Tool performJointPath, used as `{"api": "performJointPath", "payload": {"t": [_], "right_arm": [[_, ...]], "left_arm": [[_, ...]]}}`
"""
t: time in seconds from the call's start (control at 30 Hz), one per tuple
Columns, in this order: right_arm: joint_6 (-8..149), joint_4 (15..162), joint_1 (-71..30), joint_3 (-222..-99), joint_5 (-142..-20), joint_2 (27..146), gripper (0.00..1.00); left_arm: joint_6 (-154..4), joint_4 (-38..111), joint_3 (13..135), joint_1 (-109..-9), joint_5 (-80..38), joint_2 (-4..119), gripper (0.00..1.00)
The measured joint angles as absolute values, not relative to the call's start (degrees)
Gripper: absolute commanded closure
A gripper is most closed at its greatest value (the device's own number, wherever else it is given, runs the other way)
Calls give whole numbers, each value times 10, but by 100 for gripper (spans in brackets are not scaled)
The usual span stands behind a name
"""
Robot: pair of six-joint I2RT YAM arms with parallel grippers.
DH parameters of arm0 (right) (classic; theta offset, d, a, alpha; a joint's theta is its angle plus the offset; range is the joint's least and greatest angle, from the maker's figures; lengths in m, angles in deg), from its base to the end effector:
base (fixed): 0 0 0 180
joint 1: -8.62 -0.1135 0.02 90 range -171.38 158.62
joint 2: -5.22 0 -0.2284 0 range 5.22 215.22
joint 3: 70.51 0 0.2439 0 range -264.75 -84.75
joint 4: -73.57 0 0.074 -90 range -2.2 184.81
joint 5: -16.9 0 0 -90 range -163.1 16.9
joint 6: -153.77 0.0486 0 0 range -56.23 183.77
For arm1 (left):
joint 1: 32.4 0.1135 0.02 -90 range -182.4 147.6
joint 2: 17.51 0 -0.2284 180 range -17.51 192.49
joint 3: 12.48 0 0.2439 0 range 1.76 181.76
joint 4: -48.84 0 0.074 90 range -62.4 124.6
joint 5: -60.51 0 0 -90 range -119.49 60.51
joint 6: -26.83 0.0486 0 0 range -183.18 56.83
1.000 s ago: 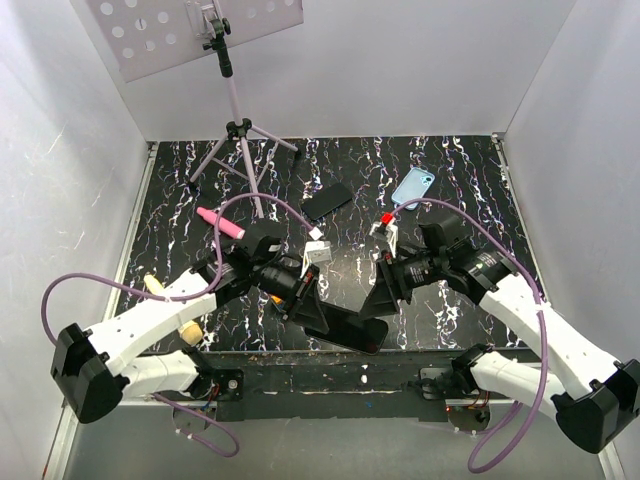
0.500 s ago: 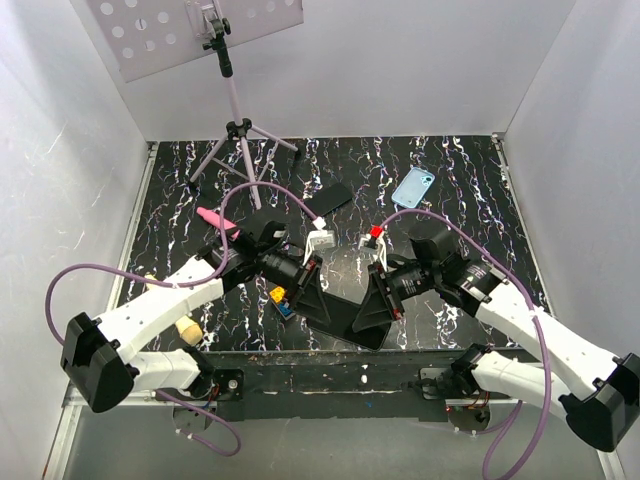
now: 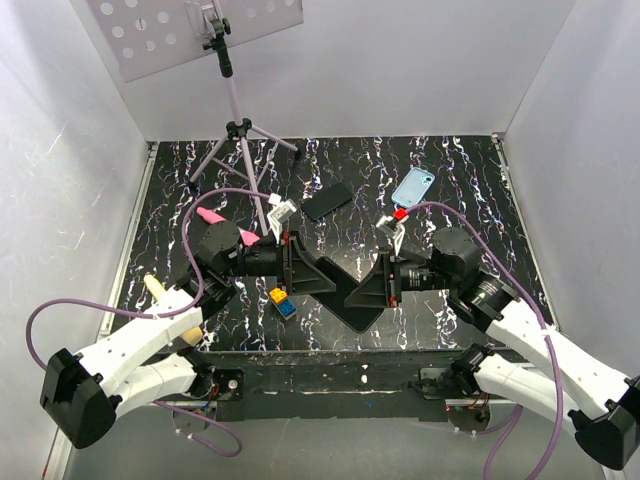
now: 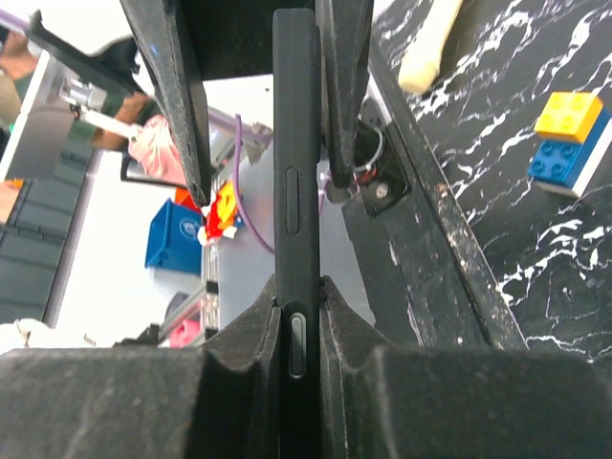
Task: Take the phone out of the phone case
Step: Adjust the phone.
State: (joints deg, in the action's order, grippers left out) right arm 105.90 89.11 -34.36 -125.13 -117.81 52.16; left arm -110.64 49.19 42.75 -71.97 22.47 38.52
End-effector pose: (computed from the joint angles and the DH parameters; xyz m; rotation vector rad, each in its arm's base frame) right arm 0.1327 0.1704 0.2981 -0.6931 1.8897 1.6907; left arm 0.1608 -0.1825 0.2987 0.7202 1.7959 -1.8057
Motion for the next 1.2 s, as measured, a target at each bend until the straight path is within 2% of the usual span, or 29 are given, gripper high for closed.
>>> {"api": "performJointPath", "payload": {"t": [0.17,0.4,0.53,0.63,0.67,0.7,0.83,0.87,0.9,1.03,1.2], "right_arm": [[1099,844,-342,-1238,-1131,493,99],[1153,754,-346,-1192,-1090,477,99],[1161,748,-352,-1190,-1062,462,99],[1162,752,-354,-1191,-1043,457,99],[1166,755,-354,-1191,-1039,457,99],[1170,756,-354,-1191,-1036,458,95],[1149,795,-353,-1229,-1040,474,37],[1127,825,-353,-1252,-1038,483,26],[1103,857,-353,-1274,-1039,492,21],[1007,987,-353,-1317,-1047,497,20],[913,1096,-353,-1330,-1107,480,35]], "left_arm": [[-1180,563,419,-720,183,384,63],[-1232,592,412,-720,114,382,68],[-1262,634,412,-719,101,400,81],[-1278,659,415,-718,99,420,100],[-1278,664,419,-717,101,427,100],[-1277,668,423,-716,104,433,100],[-1261,648,447,-708,114,433,100],[-1248,631,456,-707,116,429,100],[-1231,602,473,-705,123,425,100],[-1155,505,535,-683,183,411,100],[-1107,437,574,-641,261,407,100]]}}
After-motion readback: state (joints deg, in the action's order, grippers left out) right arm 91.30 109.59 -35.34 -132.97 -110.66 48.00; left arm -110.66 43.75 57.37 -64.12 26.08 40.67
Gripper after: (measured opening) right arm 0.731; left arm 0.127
